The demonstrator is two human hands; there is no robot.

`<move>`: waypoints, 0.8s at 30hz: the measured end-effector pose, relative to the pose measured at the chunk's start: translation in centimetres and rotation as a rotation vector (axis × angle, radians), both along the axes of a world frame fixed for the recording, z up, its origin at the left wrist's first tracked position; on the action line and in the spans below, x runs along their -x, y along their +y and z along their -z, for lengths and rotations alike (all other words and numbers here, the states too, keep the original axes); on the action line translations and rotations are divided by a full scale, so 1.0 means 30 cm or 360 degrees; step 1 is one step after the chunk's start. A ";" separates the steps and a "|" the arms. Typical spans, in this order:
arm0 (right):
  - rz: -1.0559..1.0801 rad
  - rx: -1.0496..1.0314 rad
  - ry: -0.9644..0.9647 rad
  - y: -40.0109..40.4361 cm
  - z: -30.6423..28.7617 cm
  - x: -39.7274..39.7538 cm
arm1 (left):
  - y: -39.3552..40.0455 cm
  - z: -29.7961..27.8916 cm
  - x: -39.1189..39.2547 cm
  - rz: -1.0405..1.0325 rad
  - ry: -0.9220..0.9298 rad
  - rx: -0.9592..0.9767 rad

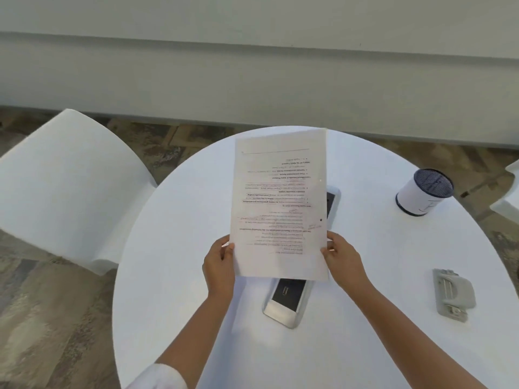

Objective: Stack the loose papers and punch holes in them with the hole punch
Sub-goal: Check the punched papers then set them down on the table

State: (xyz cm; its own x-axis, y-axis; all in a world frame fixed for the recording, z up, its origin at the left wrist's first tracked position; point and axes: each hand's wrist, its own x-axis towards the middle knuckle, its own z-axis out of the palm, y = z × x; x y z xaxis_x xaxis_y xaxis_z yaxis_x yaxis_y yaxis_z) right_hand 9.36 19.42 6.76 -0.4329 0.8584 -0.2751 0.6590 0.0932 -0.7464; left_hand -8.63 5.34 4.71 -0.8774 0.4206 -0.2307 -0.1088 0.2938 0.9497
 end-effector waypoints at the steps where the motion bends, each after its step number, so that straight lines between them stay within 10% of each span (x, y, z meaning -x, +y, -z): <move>1: 0.0008 0.0020 0.0010 -0.001 0.000 0.028 | -0.001 0.005 0.029 0.0005 -0.0002 0.0023; 24: 0.0161 0.0157 0.0107 0.086 0.139 0.511 | 0.160 0.139 0.586 0.0393 0.0487 0.0634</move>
